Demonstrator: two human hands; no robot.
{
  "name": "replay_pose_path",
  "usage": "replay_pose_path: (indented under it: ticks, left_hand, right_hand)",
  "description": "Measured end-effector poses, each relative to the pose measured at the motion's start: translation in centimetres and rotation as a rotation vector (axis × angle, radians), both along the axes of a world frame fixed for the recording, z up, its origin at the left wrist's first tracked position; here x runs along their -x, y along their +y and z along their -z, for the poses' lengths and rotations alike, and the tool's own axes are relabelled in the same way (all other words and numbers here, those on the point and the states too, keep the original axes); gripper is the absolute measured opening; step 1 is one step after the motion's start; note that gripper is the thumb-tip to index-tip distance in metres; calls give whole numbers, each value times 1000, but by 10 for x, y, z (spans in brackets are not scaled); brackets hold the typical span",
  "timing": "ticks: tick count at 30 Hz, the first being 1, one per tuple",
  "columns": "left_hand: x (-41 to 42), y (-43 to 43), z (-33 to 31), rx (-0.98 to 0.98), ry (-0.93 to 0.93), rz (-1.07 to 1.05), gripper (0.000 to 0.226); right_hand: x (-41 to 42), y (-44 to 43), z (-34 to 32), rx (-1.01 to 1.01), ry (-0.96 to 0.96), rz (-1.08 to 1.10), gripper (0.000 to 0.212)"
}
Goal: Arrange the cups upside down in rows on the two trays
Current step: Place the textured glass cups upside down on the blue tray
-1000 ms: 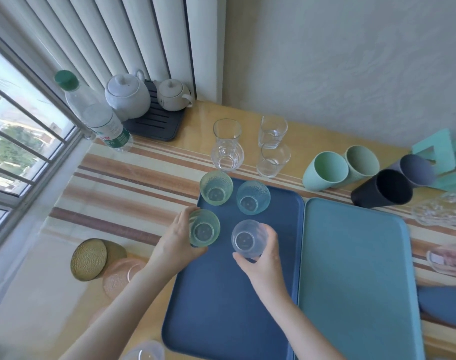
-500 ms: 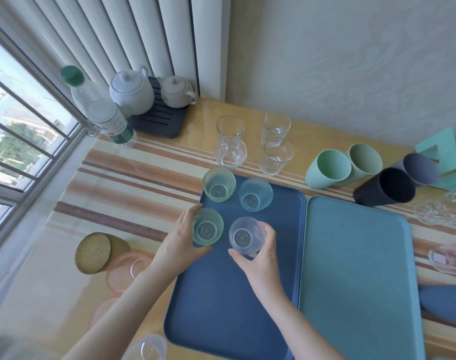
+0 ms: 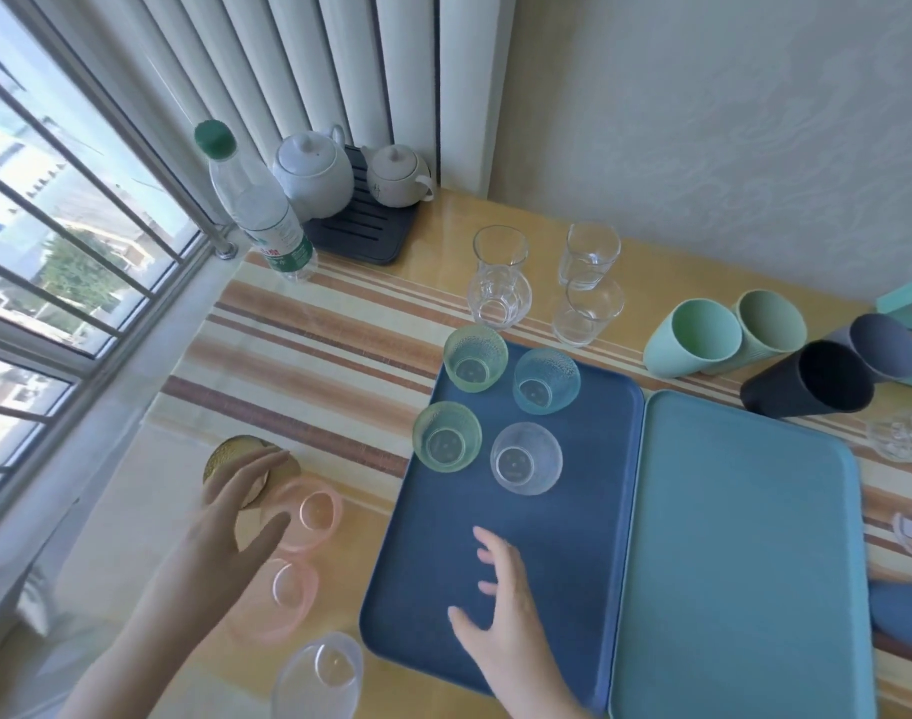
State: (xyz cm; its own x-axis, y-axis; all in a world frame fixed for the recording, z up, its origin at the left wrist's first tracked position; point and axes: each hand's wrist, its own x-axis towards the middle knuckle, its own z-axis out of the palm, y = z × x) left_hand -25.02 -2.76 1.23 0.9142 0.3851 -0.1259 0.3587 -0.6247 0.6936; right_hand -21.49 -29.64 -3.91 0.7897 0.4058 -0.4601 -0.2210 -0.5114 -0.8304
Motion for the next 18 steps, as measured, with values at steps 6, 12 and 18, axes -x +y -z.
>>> replay_pose_path:
  ticks: [6, 12, 18]
  left_hand:
    - [73, -6, 15, 44, 87, -244, 79]
    - [106, -16, 53, 289, 201, -321, 89]
    - [88, -21, 62, 405, 171, -200, 75]
  right_hand:
    - [-15, 65, -8, -51, 107, -216, 74]
    - [-41, 118, -7, -55, 59, -431, 89]
    - [-47, 142, 7, -38, 3, -545, 95]
